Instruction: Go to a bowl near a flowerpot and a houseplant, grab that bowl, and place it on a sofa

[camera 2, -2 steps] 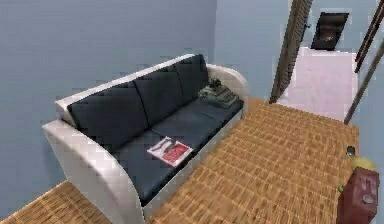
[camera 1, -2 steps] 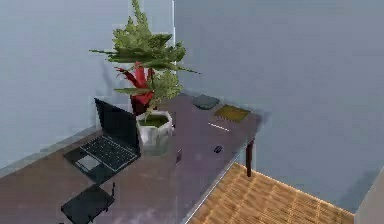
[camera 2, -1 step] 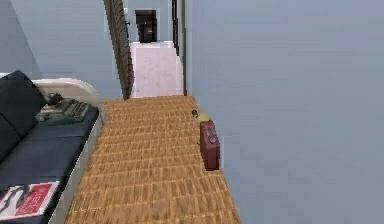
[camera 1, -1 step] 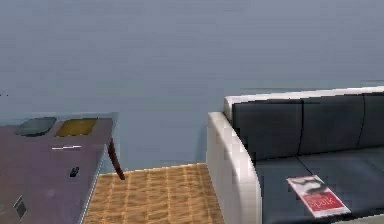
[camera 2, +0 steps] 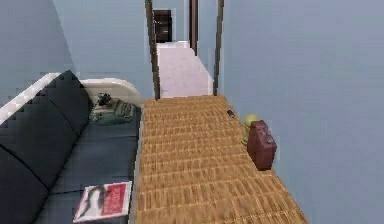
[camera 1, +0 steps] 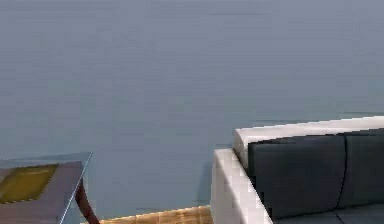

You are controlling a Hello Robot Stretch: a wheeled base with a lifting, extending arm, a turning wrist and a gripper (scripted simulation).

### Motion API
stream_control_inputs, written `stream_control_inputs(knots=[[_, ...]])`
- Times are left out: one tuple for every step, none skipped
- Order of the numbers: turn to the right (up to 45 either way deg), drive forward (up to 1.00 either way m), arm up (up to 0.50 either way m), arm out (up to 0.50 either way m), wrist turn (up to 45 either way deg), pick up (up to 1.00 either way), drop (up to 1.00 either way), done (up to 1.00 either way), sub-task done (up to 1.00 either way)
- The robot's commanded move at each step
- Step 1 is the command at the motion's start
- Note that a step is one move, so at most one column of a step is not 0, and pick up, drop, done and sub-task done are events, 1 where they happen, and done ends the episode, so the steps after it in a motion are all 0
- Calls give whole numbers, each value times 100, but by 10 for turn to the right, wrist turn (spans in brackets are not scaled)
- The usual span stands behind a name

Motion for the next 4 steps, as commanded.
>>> stream_control_inputs(knots=[[-450, 0, 0, 0, 0, 0, 0, 0, 0], [-450, 0, 0, 0, 0, 0, 0, 0, 0], [-450, 0, 0, 0, 0, 0, 0, 0, 0], [-90, 0, 0, 0, 0, 0, 0, 0, 0]])
